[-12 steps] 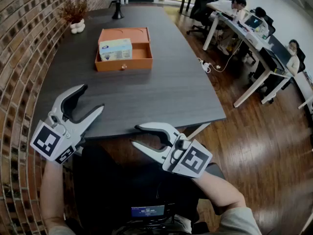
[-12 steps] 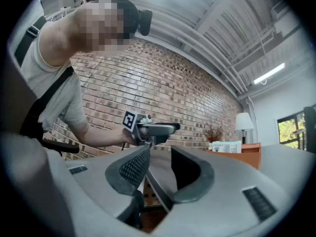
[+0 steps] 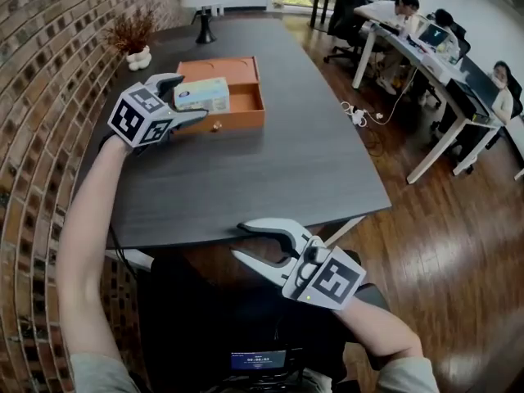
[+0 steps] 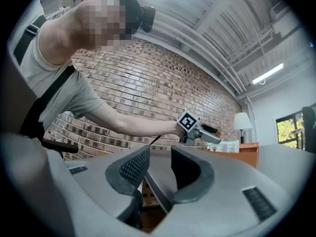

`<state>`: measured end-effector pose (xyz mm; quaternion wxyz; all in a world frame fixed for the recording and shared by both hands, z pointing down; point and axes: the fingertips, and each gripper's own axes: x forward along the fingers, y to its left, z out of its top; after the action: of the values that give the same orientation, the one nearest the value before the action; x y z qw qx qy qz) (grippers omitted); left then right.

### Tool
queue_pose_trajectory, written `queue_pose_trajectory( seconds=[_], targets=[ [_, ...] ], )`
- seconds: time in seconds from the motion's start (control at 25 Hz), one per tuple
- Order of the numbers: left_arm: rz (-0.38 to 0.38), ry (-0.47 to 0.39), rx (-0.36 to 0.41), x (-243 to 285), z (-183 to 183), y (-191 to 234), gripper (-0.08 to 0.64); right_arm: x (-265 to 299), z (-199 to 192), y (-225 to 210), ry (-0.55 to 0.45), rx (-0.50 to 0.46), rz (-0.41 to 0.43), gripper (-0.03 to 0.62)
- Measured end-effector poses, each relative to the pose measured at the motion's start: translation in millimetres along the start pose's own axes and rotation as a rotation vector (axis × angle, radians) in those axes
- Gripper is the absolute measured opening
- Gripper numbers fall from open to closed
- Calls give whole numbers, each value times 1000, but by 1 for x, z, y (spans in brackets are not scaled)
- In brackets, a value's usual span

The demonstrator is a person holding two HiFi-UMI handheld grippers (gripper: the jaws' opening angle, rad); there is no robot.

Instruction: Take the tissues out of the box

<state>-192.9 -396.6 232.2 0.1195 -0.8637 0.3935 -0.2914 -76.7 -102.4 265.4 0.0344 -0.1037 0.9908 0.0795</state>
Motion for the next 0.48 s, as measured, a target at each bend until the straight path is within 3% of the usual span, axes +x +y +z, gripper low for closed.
queue_pose_trajectory(
  seconds=[0.12, 0.32, 0.48],
  targets=[
    [-22, 50, -46, 26, -12, 19, 433, -2, 0, -1, -1, 1, -2, 135],
    [-7, 165, -32, 52, -35, 40, 457, -5, -2, -4, 2, 3, -9, 135],
    [-60, 176, -94, 64, -42, 38, 457, -8, -3, -5, 2, 9, -17, 135]
  ],
)
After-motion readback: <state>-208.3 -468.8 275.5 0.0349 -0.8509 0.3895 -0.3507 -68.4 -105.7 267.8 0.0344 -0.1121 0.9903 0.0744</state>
